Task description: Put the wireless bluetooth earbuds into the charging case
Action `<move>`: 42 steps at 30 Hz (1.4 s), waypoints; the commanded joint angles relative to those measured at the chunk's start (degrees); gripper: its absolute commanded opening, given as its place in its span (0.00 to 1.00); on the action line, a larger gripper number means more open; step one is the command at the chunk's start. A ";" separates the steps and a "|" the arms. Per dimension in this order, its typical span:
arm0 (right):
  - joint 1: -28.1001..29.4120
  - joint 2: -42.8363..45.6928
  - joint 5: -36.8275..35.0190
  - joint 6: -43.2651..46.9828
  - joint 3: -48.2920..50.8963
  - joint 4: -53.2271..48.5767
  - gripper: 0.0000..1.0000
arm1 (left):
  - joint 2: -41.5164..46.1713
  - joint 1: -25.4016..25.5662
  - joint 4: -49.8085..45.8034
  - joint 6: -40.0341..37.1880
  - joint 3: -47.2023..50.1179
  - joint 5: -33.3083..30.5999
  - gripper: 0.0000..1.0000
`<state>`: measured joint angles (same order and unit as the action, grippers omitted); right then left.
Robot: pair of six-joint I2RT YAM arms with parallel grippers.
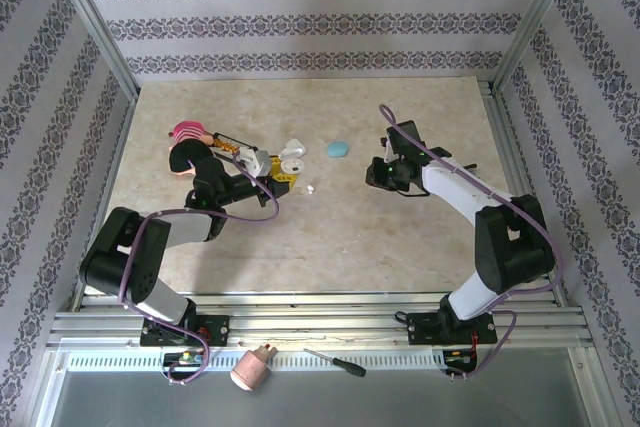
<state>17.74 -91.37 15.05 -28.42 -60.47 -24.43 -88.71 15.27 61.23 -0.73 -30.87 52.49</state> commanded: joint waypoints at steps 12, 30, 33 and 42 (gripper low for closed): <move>5.16 6.29 16.67 9.61 -6.60 -2.41 0.18 | -1.83 0.11 4.32 1.70 -2.56 6.11 0.22; 12.36 2.08 29.99 16.30 -17.82 -0.75 0.17 | -4.07 0.44 16.06 10.69 -2.76 12.74 0.23; 12.80 1.31 30.05 16.72 -18.70 -0.87 0.17 | -5.59 0.41 20.16 13.86 -3.18 13.46 0.23; 13.29 -0.32 30.32 17.45 -18.89 -1.32 0.17 | -5.25 0.39 20.46 14.00 -3.16 13.34 0.23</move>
<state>30.55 -90.80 44.03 -12.82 -77.95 -25.26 -94.17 15.38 76.64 11.49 -32.60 64.51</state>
